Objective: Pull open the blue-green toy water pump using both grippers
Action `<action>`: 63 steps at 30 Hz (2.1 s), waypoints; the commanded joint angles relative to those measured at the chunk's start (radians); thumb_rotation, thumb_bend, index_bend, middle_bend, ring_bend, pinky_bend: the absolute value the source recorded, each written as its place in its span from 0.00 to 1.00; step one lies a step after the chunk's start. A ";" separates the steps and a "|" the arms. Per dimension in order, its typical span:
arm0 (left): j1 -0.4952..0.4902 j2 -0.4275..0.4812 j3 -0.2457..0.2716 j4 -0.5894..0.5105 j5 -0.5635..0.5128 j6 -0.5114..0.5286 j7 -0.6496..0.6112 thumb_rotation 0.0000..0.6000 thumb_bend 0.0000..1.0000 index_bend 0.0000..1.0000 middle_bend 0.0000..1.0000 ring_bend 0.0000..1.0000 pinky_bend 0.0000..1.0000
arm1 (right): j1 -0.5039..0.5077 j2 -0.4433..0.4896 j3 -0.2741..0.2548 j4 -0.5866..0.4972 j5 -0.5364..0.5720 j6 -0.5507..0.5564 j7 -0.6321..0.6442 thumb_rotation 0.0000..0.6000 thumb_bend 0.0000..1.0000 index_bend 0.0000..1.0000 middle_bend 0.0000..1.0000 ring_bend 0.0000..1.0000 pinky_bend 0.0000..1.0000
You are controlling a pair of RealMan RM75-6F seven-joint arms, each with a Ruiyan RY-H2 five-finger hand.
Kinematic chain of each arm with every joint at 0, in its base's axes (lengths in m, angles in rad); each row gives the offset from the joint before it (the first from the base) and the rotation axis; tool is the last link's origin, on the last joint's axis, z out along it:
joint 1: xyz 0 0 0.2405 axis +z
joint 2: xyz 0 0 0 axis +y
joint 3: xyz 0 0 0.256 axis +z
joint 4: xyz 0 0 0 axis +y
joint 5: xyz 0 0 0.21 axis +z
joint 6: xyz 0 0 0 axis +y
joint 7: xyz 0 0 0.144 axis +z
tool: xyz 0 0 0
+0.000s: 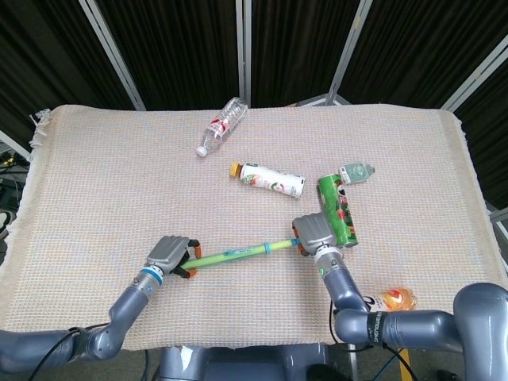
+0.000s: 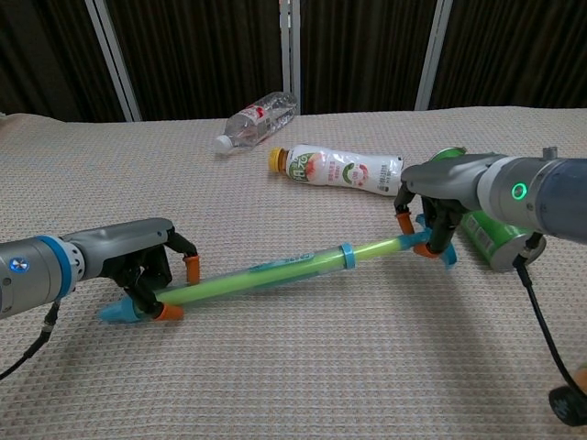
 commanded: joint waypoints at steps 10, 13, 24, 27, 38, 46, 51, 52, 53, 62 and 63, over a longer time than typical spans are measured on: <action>0.003 0.054 -0.002 -0.074 0.019 0.051 0.001 1.00 0.57 0.71 0.90 0.83 1.00 | -0.010 0.051 0.002 -0.058 -0.022 0.020 0.012 1.00 0.51 0.68 1.00 1.00 1.00; 0.002 0.068 -0.003 -0.088 0.017 0.061 0.004 1.00 0.57 0.71 0.90 0.83 1.00 | -0.014 0.067 0.003 -0.076 -0.031 0.027 0.018 1.00 0.51 0.68 1.00 1.00 1.00; 0.002 0.093 -0.001 -0.096 0.021 0.066 -0.015 1.00 0.57 0.72 0.90 0.83 1.00 | -0.020 0.097 -0.001 -0.104 -0.044 0.040 0.023 1.00 0.51 0.69 1.00 1.00 1.00; 0.004 0.104 0.001 -0.091 0.015 0.068 -0.015 1.00 0.57 0.73 0.90 0.83 1.00 | -0.023 0.106 0.001 -0.109 -0.049 0.044 0.028 1.00 0.51 0.69 1.00 1.00 1.00; 0.023 0.168 0.012 -0.068 0.017 0.065 -0.044 1.00 0.57 0.77 0.90 0.83 1.00 | -0.046 0.166 -0.001 -0.136 -0.074 0.052 0.057 1.00 0.51 0.69 1.00 1.00 1.00; 0.041 0.215 0.019 -0.042 0.011 0.047 -0.080 1.00 0.58 0.78 0.90 0.83 1.00 | -0.064 0.214 -0.003 -0.148 -0.103 0.066 0.072 1.00 0.51 0.69 1.00 1.00 1.00; 0.056 0.245 0.022 -0.020 0.022 0.036 -0.113 1.00 0.58 0.78 0.90 0.83 1.00 | -0.077 0.244 -0.008 -0.142 -0.129 0.074 0.077 1.00 0.51 0.69 1.00 1.00 1.00; 0.058 0.248 0.022 -0.017 0.023 0.036 -0.117 1.00 0.58 0.78 0.90 0.83 1.00 | -0.079 0.247 -0.008 -0.141 -0.132 0.075 0.078 1.00 0.51 0.69 1.00 1.00 1.00; 0.060 0.253 0.021 -0.014 0.025 0.034 -0.123 1.00 0.58 0.78 0.90 0.83 1.00 | -0.082 0.251 -0.007 -0.141 -0.133 0.075 0.083 1.00 0.51 0.69 1.00 1.00 1.00; 0.080 0.301 0.019 0.025 0.034 0.009 -0.174 1.00 0.58 0.78 0.90 0.83 1.00 | -0.097 0.307 0.006 -0.149 -0.138 0.065 0.106 1.00 0.51 0.69 1.00 1.00 1.00; 0.082 0.304 0.018 0.029 0.035 0.005 -0.182 1.00 0.58 0.78 0.90 0.83 1.00 | -0.099 0.311 0.007 -0.149 -0.138 0.063 0.108 1.00 0.51 0.69 1.00 1.00 1.00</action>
